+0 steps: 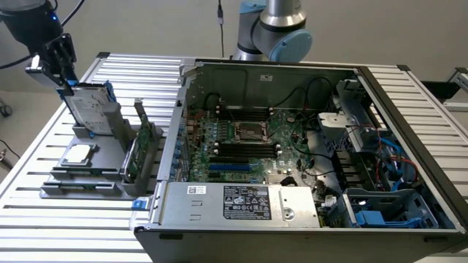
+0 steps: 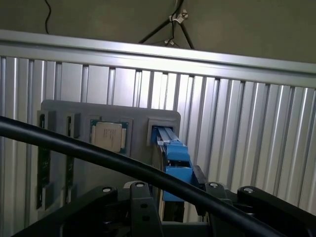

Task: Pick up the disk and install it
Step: 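Pick up the disk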

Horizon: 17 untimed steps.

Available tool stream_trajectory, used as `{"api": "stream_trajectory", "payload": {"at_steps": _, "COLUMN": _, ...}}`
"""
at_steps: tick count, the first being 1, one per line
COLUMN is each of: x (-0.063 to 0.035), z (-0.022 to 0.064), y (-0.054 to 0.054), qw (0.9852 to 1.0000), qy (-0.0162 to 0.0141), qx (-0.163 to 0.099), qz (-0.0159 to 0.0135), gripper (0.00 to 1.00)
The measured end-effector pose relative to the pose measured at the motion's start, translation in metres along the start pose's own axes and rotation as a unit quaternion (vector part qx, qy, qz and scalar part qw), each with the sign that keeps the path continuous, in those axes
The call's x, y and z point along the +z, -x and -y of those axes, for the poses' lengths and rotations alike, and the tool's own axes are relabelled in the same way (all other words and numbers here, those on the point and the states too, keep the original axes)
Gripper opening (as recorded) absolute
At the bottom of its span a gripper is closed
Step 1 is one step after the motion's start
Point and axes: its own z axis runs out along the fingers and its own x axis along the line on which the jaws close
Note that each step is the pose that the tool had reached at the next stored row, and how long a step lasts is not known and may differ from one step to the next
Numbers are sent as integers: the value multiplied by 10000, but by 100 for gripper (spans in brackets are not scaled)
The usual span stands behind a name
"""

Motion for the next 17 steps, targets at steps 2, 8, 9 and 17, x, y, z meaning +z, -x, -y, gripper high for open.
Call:
{"api": "stream_trajectory", "payload": {"at_steps": 2, "x": 33, "z": 0, "y": -3, "qw": 10000, "qy": -1, "qx": 1, "qz": 6, "gripper": 42}}
{"api": "stream_trajectory", "payload": {"at_steps": 8, "x": 141, "z": 2, "y": 0, "qw": 10000, "qy": -1, "qx": 1, "qz": 8, "gripper": 42}}
{"api": "stream_trajectory", "payload": {"at_steps": 9, "x": 159, "z": 2, "y": 5, "qw": 10000, "qy": 0, "qx": 2, "qz": 8, "gripper": 42}}
{"api": "stream_trajectory", "payload": {"at_steps": 17, "x": 228, "z": -4, "y": 19, "qw": 10000, "qy": 0, "qx": 3, "qz": 8, "gripper": 42}}
